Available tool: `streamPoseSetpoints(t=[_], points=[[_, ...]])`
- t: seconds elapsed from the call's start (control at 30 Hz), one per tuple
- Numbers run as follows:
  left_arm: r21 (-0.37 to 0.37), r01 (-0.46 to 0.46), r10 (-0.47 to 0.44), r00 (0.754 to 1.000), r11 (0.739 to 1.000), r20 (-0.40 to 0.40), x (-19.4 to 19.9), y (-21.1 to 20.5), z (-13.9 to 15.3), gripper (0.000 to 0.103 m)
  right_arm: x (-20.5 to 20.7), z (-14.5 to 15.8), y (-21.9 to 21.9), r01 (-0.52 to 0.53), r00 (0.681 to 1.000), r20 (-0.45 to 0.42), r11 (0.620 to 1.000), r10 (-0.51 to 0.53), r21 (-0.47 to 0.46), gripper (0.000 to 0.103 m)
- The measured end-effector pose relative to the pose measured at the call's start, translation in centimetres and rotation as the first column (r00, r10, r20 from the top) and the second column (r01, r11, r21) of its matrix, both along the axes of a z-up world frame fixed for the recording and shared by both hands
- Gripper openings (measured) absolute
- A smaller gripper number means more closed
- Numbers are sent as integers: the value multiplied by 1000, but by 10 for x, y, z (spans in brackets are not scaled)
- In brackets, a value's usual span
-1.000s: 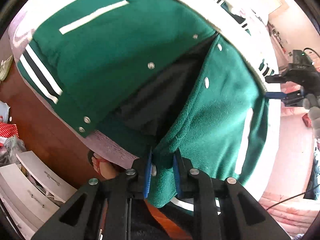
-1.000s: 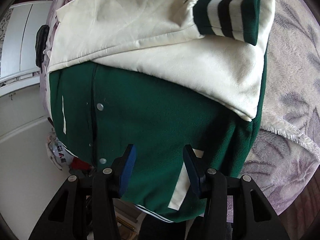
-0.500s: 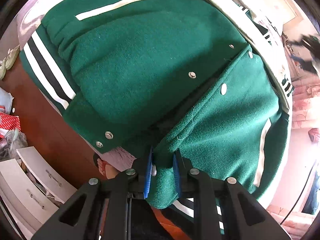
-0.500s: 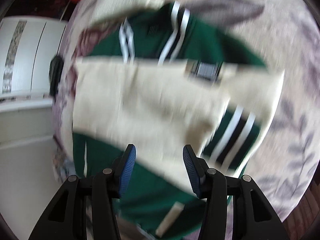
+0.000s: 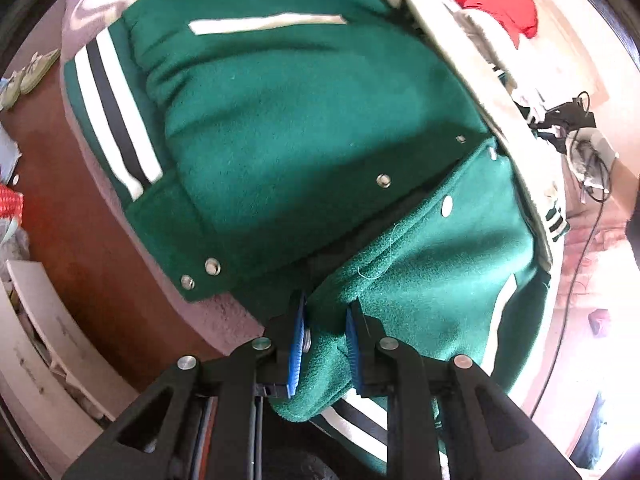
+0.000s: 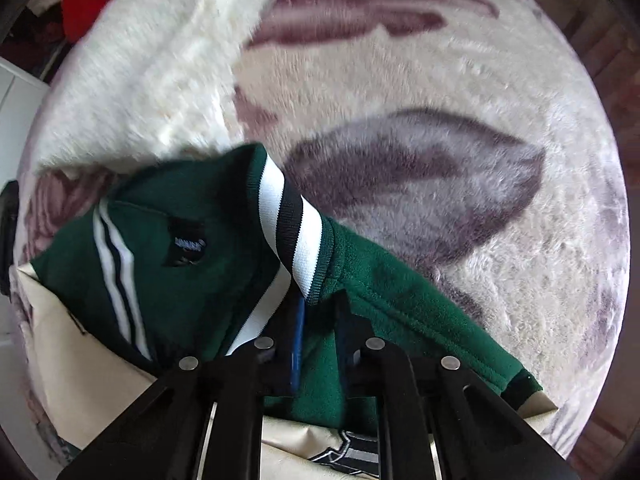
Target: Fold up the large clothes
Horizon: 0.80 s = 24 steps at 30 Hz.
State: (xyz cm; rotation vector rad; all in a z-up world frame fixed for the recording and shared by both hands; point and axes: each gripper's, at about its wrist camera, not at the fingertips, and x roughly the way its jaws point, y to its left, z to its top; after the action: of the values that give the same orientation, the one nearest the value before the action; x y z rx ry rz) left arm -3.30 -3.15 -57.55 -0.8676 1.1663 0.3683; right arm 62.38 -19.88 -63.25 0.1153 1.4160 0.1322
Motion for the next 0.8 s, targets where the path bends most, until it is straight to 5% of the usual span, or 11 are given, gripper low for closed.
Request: streamPoseSetpoints(t=[0.07, 0.13, 0.2, 0.3, 0.33, 0.37, 0.43, 0.63, 0.8], points=[[-51, -9, 9, 1000, 999, -13, -2, 5, -14, 17, -1, 2, 3, -22, 999, 32, 999, 21, 26, 13], [-133, -37, 34, 999, 990, -27, -5, 19, -21, 21, 6, -18, 2, -67, 996, -68, 998, 66, -13, 18], [-158, -46, 41, 999, 986, -31, -3, 24, -12, 22, 8, -18, -13, -45, 989, -139, 998, 52, 53, 22], [-123, -52, 53, 999, 991, 6, -3, 23, 18, 33, -13, 24, -50, 5, 990, -140, 989, 16, 147, 61], [-110, -59, 63, 998, 992, 27, -2, 21, 26, 36, -25, 40, -62, 16, 991, -136, 985, 7, 172, 64], [-95, -66, 71, 997, 993, 43, -1, 20, 36, 43, -41, 56, -79, 26, 991, -135, 983, -1, 181, 64], [-86, -65, 73, 994, 994, 85, 5, 14, 50, 80, -75, 75, -102, 39, 989, -151, 983, -12, 180, 64], [-144, -112, 123, 990, 983, 67, 11, -36, 48, 82, -158, 64, -185, 118, 963, -263, 969, -58, 218, 64], [-186, -229, 227, 973, 956, -34, -20, -106, 27, 82, -219, 20, -240, 197, 932, -353, 932, -82, 304, 64]])
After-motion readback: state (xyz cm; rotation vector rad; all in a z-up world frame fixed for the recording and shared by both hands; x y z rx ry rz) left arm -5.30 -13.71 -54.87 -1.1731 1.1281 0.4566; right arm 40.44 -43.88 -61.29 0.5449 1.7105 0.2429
